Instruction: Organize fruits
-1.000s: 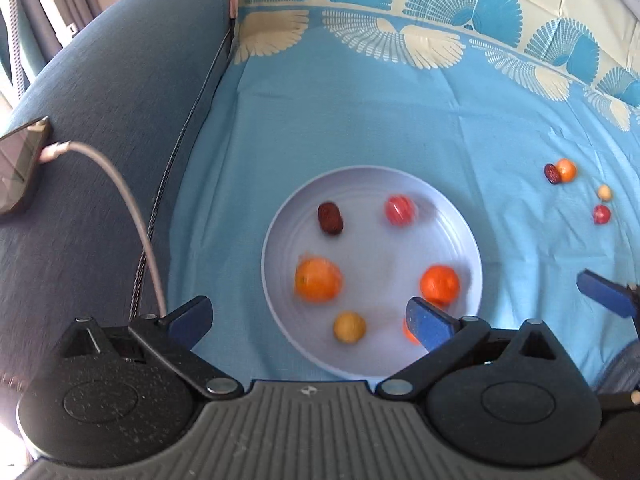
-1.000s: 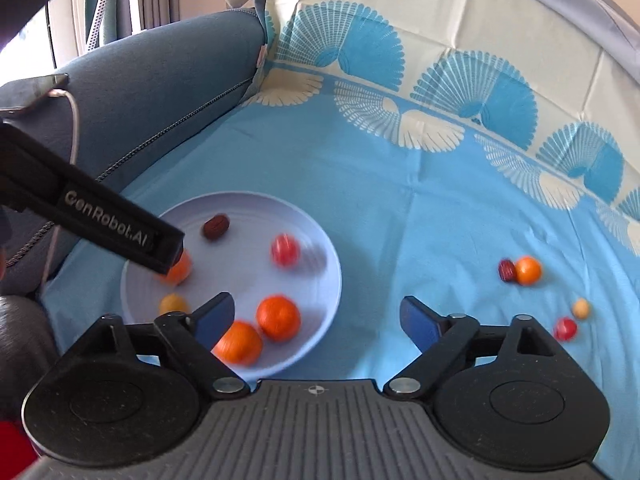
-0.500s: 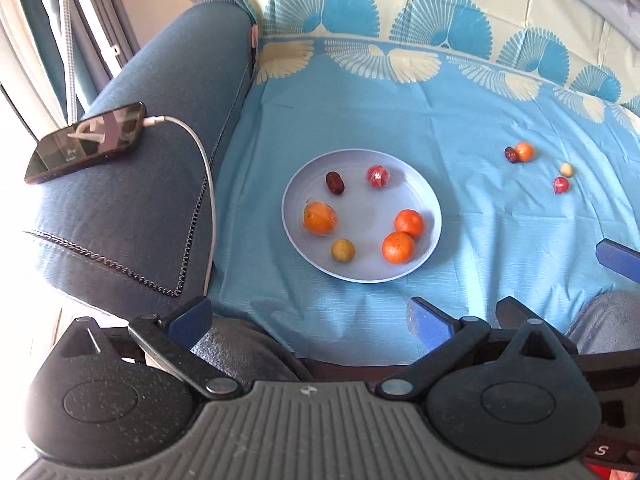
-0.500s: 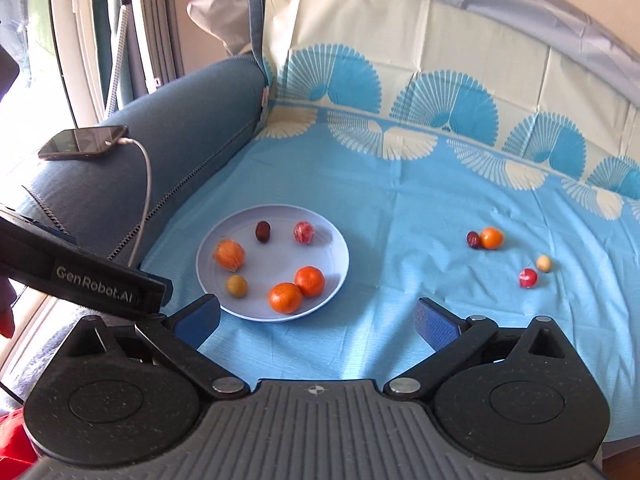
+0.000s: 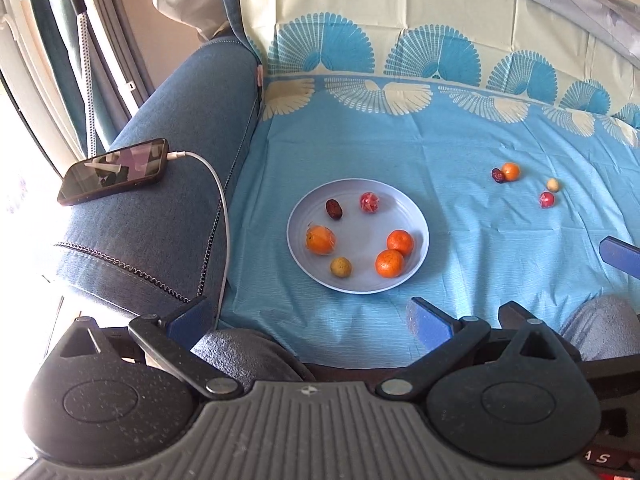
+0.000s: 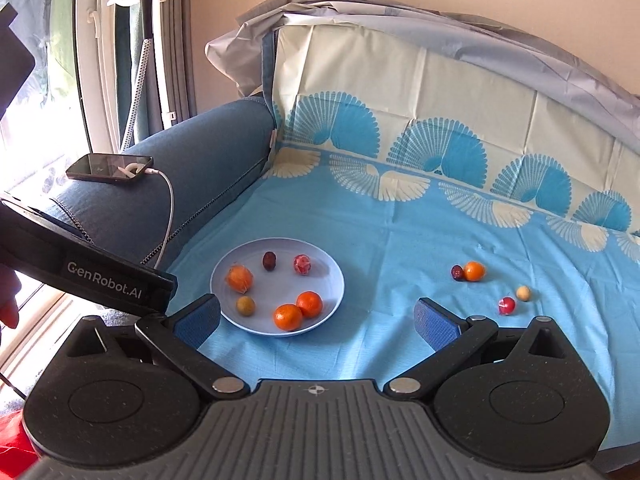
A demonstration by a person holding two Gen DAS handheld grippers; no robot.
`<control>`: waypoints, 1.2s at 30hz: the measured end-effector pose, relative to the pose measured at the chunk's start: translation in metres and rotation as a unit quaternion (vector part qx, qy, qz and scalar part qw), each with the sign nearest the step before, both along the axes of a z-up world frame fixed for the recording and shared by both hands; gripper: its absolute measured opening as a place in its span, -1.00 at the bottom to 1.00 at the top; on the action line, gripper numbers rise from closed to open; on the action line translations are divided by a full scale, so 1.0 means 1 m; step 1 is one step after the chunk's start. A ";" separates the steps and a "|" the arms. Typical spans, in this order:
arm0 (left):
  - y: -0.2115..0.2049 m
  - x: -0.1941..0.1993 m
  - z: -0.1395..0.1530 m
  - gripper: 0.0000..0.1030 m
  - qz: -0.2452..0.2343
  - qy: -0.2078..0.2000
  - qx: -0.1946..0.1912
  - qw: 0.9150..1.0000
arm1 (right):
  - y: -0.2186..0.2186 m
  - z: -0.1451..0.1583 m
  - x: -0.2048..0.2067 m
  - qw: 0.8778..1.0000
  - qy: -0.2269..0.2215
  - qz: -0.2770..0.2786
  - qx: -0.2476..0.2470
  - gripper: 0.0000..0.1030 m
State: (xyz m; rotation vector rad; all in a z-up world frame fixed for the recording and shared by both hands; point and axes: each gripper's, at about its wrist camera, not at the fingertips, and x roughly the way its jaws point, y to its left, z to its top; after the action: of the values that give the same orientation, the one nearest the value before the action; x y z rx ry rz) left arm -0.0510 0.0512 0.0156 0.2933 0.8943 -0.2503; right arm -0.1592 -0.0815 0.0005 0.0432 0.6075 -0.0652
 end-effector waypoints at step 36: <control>-0.001 0.011 -0.016 0.99 0.003 0.022 0.010 1.000 | 0.004 -0.016 0.010 1.000 0.021 0.001 -0.001 0.98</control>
State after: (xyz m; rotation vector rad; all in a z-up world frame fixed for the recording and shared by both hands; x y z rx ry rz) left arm -0.0404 0.0504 -0.0004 0.3050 0.9411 -0.2431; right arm -0.1490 -0.0777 -0.0157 0.0402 0.6499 -0.0653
